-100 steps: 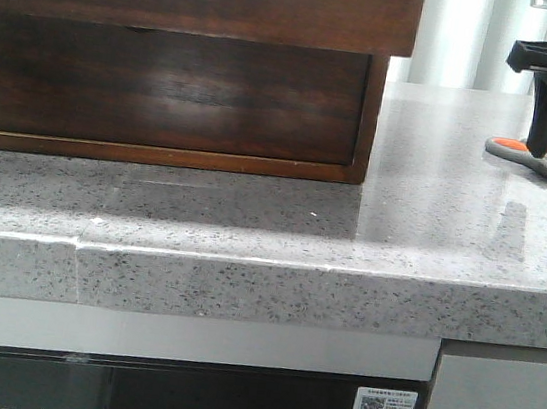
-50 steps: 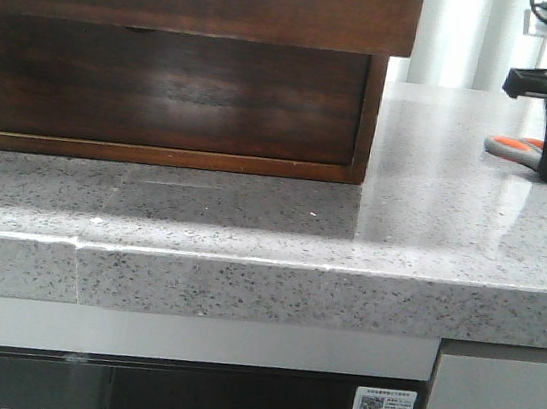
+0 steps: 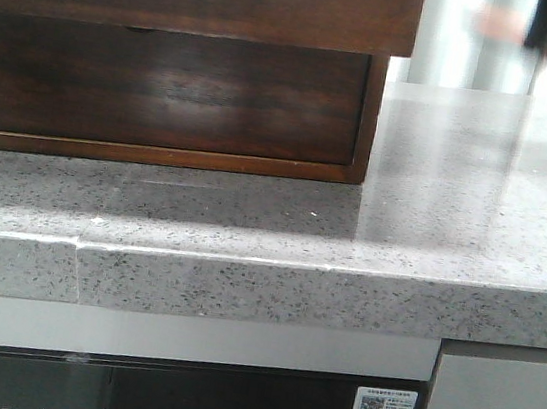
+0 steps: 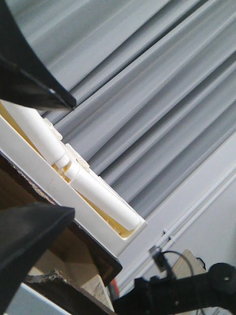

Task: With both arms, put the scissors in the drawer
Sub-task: 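Lift the scissors with the right gripper and carry them over the open drawer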

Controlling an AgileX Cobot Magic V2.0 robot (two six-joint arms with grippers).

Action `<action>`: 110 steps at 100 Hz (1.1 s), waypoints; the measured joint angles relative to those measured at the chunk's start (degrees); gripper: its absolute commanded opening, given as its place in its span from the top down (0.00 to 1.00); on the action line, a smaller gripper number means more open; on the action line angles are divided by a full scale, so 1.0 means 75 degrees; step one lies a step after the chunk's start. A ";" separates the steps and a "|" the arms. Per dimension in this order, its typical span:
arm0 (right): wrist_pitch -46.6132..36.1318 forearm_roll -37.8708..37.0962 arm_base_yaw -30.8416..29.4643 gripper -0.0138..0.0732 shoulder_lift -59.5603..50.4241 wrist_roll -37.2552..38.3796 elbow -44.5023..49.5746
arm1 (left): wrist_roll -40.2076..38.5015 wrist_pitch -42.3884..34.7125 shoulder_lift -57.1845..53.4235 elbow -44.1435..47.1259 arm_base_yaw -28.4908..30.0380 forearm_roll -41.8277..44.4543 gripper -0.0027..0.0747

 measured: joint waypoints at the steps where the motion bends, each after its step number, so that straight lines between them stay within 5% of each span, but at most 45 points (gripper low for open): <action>1: 0.0000 0.0037 0.0000 0.98 -0.0085 -0.0021 -0.0036 | 0.0000 0.0014 0.0000 0.0000 0.0000 0.0000 0.49; 26: 0.0392 0.1611 0.0242 0.98 -0.1186 -0.1590 -0.1110 | -0.0005 0.0010 0.0000 0.0000 0.0000 0.0000 0.49; 50: 0.0750 0.3445 0.1460 0.98 -0.1420 -0.3787 -0.1492 | -0.0005 0.0010 0.0000 0.0000 0.0000 0.0000 0.49; 80: 0.0891 0.3534 0.3642 0.98 -0.1233 -0.5795 -0.1519 | -0.0005 0.0010 0.0000 0.0000 0.0000 0.0000 0.49; 110: 0.0961 0.2599 0.4149 0.98 -0.0396 -0.5943 -0.1519 | -0.0005 0.0010 0.0000 0.0000 0.0000 0.0000 0.49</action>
